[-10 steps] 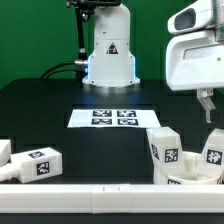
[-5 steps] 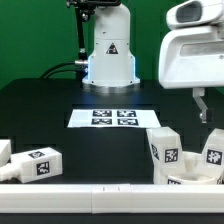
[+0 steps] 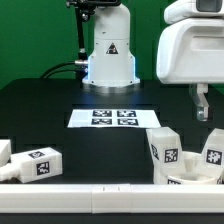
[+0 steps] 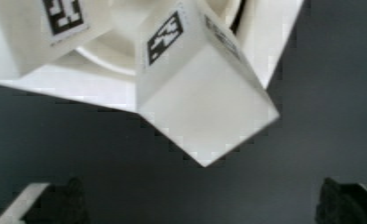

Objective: Assemble stool

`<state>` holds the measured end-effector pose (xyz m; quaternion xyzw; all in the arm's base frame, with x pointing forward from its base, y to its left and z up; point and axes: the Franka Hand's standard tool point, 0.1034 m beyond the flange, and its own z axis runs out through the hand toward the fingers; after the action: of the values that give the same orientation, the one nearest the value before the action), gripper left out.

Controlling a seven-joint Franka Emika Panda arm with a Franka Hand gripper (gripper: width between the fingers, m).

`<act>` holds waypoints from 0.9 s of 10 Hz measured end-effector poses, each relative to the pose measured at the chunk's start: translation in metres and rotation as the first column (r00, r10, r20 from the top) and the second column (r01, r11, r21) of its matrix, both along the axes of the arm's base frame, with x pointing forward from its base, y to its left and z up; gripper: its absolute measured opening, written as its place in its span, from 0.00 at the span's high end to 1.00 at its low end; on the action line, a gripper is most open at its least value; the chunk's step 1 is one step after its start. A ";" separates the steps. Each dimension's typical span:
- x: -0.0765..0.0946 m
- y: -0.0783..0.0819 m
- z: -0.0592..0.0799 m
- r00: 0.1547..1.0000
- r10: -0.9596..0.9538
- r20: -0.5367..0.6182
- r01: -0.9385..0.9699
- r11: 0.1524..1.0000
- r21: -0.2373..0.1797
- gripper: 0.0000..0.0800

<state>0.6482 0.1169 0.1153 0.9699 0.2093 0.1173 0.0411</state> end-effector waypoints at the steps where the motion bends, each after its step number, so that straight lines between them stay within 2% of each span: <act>1: 0.003 -0.002 -0.004 0.982 0.184 -0.050 -0.188 0.979 -0.081 0.19; 2: 0.005 -0.001 -0.010 0.953 0.284 -0.108 -0.296 0.949 -0.110 0.19; 3: 0.005 -0.004 -0.010 0.941 0.317 -0.119 -0.330 0.938 -0.108 0.19; 4: 0.008 -0.017 -0.005 0.939 0.325 -0.117 -0.337 0.935 -0.111 0.19; 5: 0.008 -0.019 -0.006 0.928 0.352 -0.126 -0.367 0.920 -0.134 0.19; 6: 0.008 -0.019 -0.006 0.911 0.389 -0.136 -0.407 0.902 -0.147 0.19; 7: 0.001 -0.018 -0.009 0.924 0.339 -0.177 -0.364 0.922 -0.133 0.19; 8: -0.007 -0.013 -0.012 0.920 0.293 -0.259 -0.333 0.934 -0.127 0.19; 9: -0.010 -0.003 -0.015 0.913 0.272 -0.304 -0.326 0.935 -0.143 0.19</act>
Offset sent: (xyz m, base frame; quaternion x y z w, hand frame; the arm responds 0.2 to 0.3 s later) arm -0.0105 -0.0182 0.0093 0.1083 0.0159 -0.0371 0.9933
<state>0.6385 0.1135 0.0999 0.9245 0.3696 -0.0363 0.0854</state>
